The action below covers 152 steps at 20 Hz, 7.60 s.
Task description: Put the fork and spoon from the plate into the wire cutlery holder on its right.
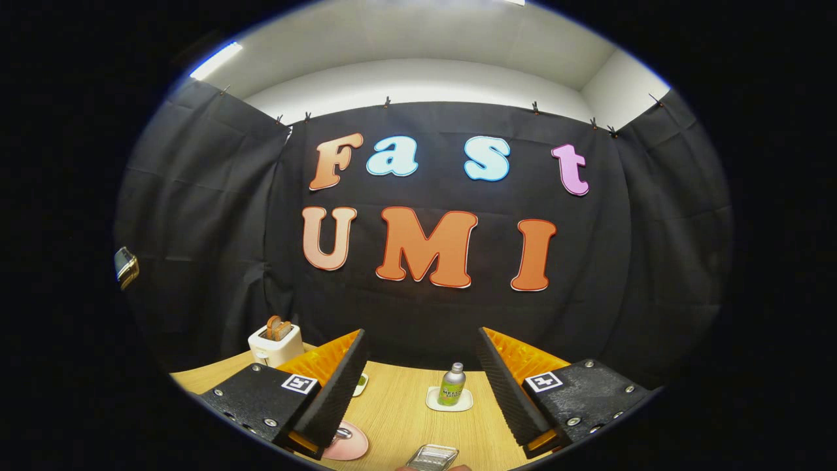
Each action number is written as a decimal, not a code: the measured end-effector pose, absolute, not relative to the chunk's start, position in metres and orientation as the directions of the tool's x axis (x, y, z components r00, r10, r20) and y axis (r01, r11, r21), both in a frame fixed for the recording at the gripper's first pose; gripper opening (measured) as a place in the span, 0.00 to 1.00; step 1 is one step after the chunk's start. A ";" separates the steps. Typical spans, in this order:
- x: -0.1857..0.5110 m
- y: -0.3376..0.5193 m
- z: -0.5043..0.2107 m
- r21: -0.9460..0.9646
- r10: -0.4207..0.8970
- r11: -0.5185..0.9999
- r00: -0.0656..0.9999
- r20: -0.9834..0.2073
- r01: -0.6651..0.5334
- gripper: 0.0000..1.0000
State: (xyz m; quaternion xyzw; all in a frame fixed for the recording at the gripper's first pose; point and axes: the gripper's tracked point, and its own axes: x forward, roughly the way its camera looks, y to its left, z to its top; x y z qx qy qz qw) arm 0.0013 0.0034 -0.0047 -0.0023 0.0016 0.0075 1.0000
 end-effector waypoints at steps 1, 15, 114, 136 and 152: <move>0.002 0.004 -0.006 -0.006 0.016 1.000 1.000 -0.005 -0.016 0.99; 0.006 0.017 -0.015 -0.011 0.039 0.999 0.999 -0.019 -0.039 0.99; -0.099 -0.006 -0.323 0.167 0.169 0.978 -0.009 -0.985 0.123 0.06; -0.050 -0.028 -0.334 0.143 0.138 0.976 0.040 -0.990 0.165 0.12; 0.024 0.016 -0.267 0.229 0.090 0.964 0.646 -0.758 0.135 0.67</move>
